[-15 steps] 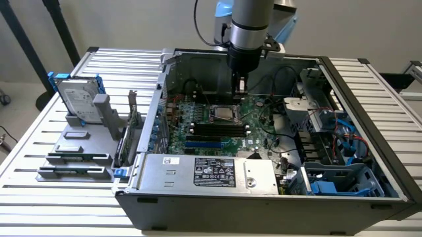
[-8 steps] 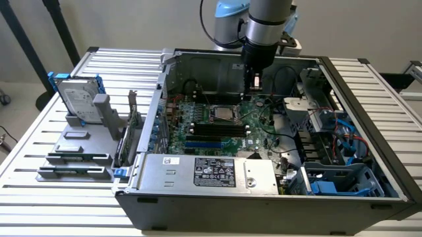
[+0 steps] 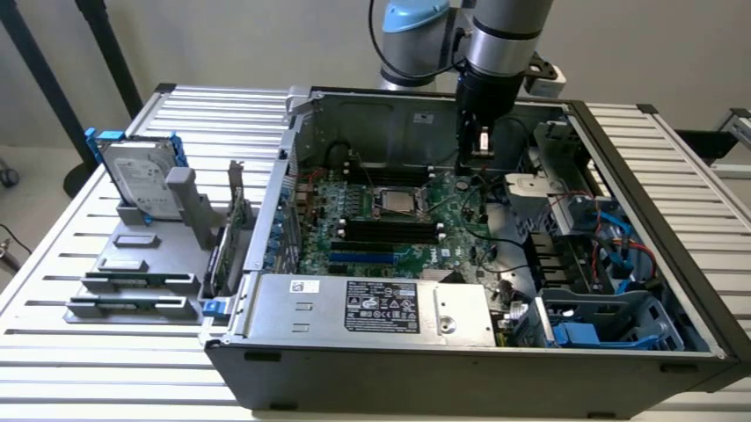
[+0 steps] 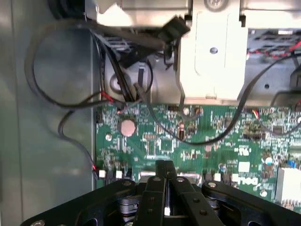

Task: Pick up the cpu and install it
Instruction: 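Close the cpu cover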

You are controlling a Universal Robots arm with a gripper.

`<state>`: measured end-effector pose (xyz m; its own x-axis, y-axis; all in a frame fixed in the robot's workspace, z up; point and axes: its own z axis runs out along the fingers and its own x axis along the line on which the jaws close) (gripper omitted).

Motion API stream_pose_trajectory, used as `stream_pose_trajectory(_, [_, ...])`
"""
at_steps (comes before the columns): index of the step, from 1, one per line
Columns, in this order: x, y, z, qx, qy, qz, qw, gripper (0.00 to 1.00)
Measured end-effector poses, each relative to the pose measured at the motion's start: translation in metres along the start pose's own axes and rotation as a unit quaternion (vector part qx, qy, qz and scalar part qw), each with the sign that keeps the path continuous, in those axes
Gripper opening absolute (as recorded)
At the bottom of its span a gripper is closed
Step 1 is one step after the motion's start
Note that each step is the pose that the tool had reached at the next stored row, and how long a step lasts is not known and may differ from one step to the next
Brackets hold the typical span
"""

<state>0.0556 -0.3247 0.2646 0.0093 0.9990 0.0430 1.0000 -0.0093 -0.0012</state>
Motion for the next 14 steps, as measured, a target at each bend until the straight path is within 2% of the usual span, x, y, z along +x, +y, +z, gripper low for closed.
stream_pose_trajectory(2, [0.0,0.0015,0.0003,-0.0007,0.0014,0.0,1.0,0.11])
stream_pose_trajectory(6, [0.0,0.0022,0.0034,-0.0045,0.0035,-0.001,1.0,0.11])
stream_pose_trajectory(10, [0.0,0.0023,0.0097,-0.0066,0.0036,-0.002,1.0,0.11])
stream_pose_trajectory(14, [-0.001,0.0023,0.017,-0.0072,0.0037,-0.004,1.0,0.11])
